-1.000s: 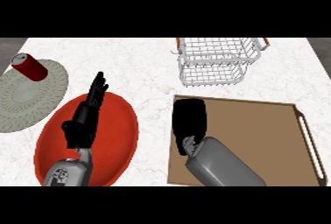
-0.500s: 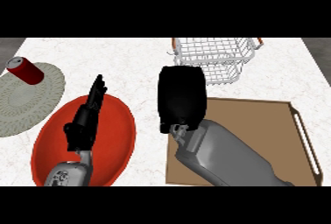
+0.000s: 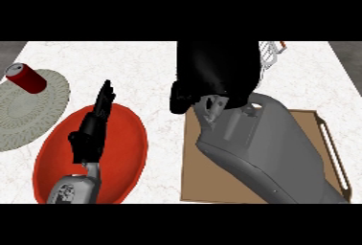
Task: Pick the cupcake from the tray and place it in the tiered basket
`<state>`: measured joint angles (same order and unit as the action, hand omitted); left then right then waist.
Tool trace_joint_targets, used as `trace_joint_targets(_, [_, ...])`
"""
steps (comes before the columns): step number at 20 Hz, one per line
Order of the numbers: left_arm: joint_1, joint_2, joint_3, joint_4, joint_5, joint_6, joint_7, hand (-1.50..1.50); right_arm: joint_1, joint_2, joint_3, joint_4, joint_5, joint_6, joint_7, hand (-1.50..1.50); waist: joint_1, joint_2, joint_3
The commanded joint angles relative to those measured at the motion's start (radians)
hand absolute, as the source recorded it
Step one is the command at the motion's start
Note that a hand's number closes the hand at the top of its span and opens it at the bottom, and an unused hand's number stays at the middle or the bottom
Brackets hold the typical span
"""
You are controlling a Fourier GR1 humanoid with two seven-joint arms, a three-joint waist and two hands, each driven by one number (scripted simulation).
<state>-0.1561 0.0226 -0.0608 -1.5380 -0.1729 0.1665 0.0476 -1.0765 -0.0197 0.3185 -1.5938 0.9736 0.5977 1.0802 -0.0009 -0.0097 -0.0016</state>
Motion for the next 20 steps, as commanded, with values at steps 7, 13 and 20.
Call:
trace_joint_targets(7, [-0.035,-0.013,-0.001,0.018,-0.006,0.008,0.003,0.00,-0.185,0.019,-0.175,0.165,-0.045,-0.044,0.158,1.50,0.012,0.010,0.000])
trace_joint_targets(13, [0.015,0.017,0.014,-0.021,0.025,-0.032,-0.029,0.00,-0.213,-0.010,-0.248,0.342,0.091,-0.144,0.022,1.50,0.023,0.013,0.000])
trace_joint_targets(20, [0.004,0.003,-0.016,-0.038,-0.010,-0.005,0.024,0.00,-0.241,-0.093,-0.293,0.543,0.144,-0.225,-0.157,1.50,0.020,0.014,0.001])
